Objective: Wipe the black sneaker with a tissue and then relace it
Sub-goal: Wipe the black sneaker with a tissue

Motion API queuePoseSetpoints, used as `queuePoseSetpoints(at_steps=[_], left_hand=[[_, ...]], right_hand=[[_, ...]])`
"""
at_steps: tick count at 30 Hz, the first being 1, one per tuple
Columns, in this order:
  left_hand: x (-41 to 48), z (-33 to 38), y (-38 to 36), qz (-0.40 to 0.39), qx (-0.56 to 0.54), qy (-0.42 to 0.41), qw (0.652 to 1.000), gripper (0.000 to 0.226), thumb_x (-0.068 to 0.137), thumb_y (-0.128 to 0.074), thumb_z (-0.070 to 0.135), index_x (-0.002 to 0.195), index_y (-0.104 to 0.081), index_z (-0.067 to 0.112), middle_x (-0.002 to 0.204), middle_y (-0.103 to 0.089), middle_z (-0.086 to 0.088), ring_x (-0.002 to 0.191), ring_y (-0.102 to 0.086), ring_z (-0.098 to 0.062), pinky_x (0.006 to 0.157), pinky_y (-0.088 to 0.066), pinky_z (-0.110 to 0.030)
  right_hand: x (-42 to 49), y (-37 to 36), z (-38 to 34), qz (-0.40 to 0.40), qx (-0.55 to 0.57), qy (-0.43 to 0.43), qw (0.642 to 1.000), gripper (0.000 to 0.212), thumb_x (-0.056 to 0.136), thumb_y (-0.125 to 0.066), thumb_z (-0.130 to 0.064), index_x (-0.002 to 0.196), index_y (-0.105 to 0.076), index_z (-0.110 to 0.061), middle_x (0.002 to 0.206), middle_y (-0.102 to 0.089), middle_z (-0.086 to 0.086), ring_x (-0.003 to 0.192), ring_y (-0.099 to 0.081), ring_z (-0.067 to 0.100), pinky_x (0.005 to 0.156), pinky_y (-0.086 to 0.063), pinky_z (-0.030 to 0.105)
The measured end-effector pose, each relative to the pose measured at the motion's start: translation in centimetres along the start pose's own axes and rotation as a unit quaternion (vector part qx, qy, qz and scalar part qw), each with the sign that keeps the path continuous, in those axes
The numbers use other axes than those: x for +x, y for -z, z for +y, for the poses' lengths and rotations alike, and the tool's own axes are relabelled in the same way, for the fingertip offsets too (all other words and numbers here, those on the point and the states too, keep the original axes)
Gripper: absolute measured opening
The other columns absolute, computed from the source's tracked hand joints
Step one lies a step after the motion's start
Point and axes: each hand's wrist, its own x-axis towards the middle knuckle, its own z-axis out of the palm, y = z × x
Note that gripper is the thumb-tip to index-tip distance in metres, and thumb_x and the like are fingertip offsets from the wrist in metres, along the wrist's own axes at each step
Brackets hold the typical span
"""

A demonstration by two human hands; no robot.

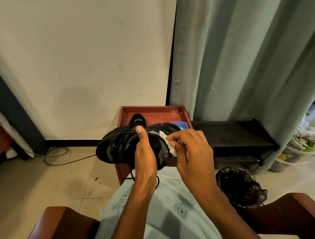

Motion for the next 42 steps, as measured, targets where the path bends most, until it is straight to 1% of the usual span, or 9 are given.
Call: queuePoseSetpoints(at_steps=[6,8,15,20,25,29,35,39,42], left_hand=[[-1.0,0.0,-1.0,-0.051,0.036,-0.068,0.996,0.053,0.097,-0.023,0.061,0.066,-0.063,0.046,0.065,-0.065,0.029,0.069,-0.059,0.017,0.08,-0.041,-0.022],[-0.8,-0.2,-0.9,-0.053,0.029,-0.079,0.995,0.055,0.092,-0.023,0.066,0.061,-0.064,0.045,0.065,-0.063,0.022,0.069,-0.059,0.009,0.079,-0.044,-0.022],[-0.3,-0.6,-0.6,-0.02,0.019,-0.086,0.996,0.039,0.093,-0.021,0.065,0.071,-0.039,0.039,0.073,-0.04,0.019,0.066,-0.039,0.004,0.07,-0.037,-0.017],[-0.4,-0.4,-0.8,-0.037,0.011,-0.062,0.997,0.07,0.094,-0.01,0.065,0.137,-0.051,0.027,0.117,-0.048,0.019,0.11,-0.041,0.005,0.101,-0.027,-0.019],[-0.4,-1.1,-1.0,-0.078,0.016,-0.053,0.995,0.11,0.068,-0.01,0.085,0.092,-0.065,-0.008,0.088,-0.069,-0.025,0.081,-0.067,-0.022,0.078,-0.054,-0.034],[-0.2,-1.2,-1.1,-0.037,0.025,-0.066,0.997,0.086,0.072,-0.009,0.075,0.072,-0.063,0.008,0.064,-0.065,-0.004,0.062,-0.065,-0.008,0.059,-0.05,-0.016],[-0.6,-1.3,-1.1,-0.047,0.048,-0.113,0.991,0.076,0.097,-0.003,0.057,0.078,-0.07,0.024,0.066,-0.072,0.013,0.067,-0.065,0.009,0.059,-0.044,-0.003],[0.0,-1.4,-0.7,-0.037,0.056,-0.072,0.995,0.094,0.08,-0.004,0.071,0.072,-0.065,0.0,0.058,-0.065,-0.001,0.053,-0.062,-0.003,0.053,-0.048,-0.012],[-0.1,-1.3,-0.5,-0.022,0.052,-0.055,0.997,0.088,0.075,-0.005,0.074,0.072,-0.058,0.004,0.063,-0.059,-0.01,0.048,-0.057,-0.004,0.048,-0.047,-0.01]], right_hand=[[4.0,0.4,0.4,-0.109,-0.079,-0.028,0.99,0.013,0.094,-0.062,-0.031,0.095,-0.074,-0.035,0.093,-0.068,-0.016,0.099,-0.04,0.012,0.08,-0.023,0.033],[3.9,0.5,0.5,-0.132,-0.09,-0.02,0.987,0.016,0.096,-0.058,-0.035,0.1,-0.073,-0.037,0.098,-0.065,-0.015,0.099,-0.033,0.009,0.079,-0.019,0.031],[-0.2,1.8,1.4,-0.073,-0.043,-0.03,0.996,0.013,0.095,-0.062,-0.021,0.1,-0.074,-0.024,0.1,-0.064,-0.008,0.097,-0.05,0.016,0.079,-0.047,0.034],[0.2,3.3,0.6,-0.083,0.054,-0.061,0.993,0.012,0.089,-0.072,-0.012,0.095,-0.073,-0.023,0.091,-0.065,-0.013,0.087,-0.06,0.008,0.072,-0.049,0.021],[0.0,2.7,-2.4,-0.104,0.067,-0.055,0.991,0.01,0.089,-0.072,-0.019,0.096,-0.074,-0.025,0.091,-0.065,-0.013,0.085,-0.061,0.005,0.073,-0.051,0.017],[0.7,1.1,-2.2,-0.074,0.025,-0.043,0.996,0.008,0.091,-0.069,-0.016,0.096,-0.075,-0.02,0.093,-0.066,-0.007,0.088,-0.059,0.005,0.076,-0.047,0.016],[2.5,0.1,-0.9,-0.114,0.006,-0.056,0.992,0.011,0.094,-0.065,-0.031,0.099,-0.075,-0.029,0.095,-0.066,-0.012,0.099,-0.054,0.009,0.084,-0.038,0.022],[0.1,0.9,-1.4,-0.086,0.02,-0.06,0.994,0.006,0.093,-0.068,-0.029,0.093,-0.073,-0.026,0.092,-0.063,-0.014,0.091,-0.048,-0.002,0.078,-0.037,0.014],[-1.6,1.4,-1.5,-0.087,0.042,-0.081,0.992,0.003,0.09,-0.071,-0.029,0.092,-0.072,-0.027,0.089,-0.063,-0.016,0.092,-0.052,0.003,0.073,-0.051,0.026]])
